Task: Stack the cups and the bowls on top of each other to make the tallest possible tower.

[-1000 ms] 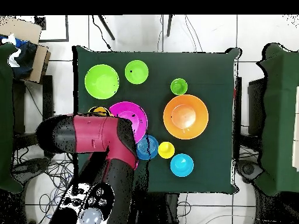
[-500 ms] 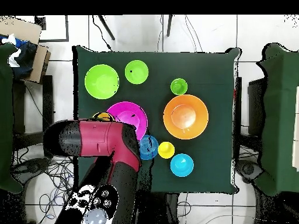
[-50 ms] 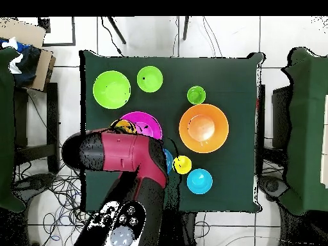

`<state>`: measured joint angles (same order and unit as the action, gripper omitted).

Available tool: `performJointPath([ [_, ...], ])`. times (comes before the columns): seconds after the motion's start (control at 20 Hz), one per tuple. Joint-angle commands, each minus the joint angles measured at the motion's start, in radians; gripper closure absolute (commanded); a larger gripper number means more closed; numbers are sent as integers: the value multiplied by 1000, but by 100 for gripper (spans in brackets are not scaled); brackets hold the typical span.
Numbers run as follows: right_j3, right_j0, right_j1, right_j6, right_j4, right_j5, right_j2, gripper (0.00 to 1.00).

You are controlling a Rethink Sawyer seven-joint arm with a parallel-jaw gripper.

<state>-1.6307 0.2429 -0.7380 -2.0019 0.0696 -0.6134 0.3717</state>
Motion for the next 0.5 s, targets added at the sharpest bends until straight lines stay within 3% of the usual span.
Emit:
performJointPath([
  [0.05, 25, -31, 58, -88, -24, 46, -92, 100],
  [0.5, 159, 4, 129, -142, -27, -8, -37, 100],
])
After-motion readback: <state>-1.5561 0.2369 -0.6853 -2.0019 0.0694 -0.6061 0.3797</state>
